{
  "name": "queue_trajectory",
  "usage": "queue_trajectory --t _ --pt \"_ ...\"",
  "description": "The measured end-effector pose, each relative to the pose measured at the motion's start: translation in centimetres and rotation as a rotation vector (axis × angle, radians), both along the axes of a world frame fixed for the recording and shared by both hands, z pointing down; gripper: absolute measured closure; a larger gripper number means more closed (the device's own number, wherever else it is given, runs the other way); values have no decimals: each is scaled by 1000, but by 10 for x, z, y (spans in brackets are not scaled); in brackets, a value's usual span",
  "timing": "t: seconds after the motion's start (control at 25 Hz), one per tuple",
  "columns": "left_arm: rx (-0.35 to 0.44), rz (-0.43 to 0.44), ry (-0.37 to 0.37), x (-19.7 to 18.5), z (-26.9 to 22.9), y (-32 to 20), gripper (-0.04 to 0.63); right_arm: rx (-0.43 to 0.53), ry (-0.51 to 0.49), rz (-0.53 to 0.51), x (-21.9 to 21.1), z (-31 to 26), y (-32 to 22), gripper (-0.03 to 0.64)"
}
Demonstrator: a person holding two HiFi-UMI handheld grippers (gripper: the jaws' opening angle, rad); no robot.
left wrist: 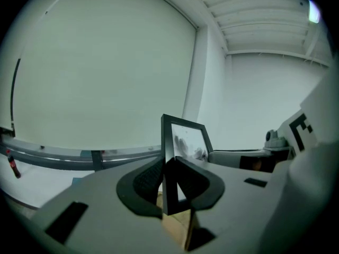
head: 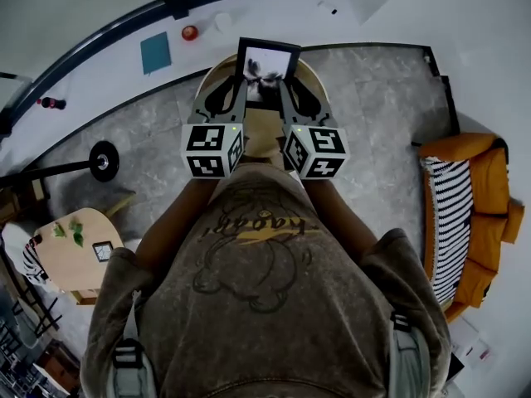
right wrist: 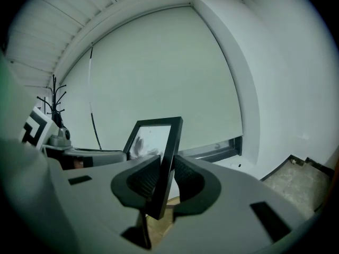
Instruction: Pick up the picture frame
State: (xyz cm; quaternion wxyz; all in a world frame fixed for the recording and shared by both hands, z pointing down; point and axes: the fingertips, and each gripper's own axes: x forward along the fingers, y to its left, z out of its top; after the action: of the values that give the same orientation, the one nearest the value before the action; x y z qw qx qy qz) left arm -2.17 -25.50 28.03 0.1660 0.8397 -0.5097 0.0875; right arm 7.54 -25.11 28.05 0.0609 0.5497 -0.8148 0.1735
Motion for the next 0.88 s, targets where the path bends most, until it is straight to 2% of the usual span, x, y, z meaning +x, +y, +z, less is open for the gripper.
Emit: queue_trajectory --t 0.24,0.88 --pt "37 7 3 -2 -13 3 511 40 4 10 -2 -14 2 523" --pt "29 22 2 0 -7 7 511 32 4 27 0 -9 7 525"
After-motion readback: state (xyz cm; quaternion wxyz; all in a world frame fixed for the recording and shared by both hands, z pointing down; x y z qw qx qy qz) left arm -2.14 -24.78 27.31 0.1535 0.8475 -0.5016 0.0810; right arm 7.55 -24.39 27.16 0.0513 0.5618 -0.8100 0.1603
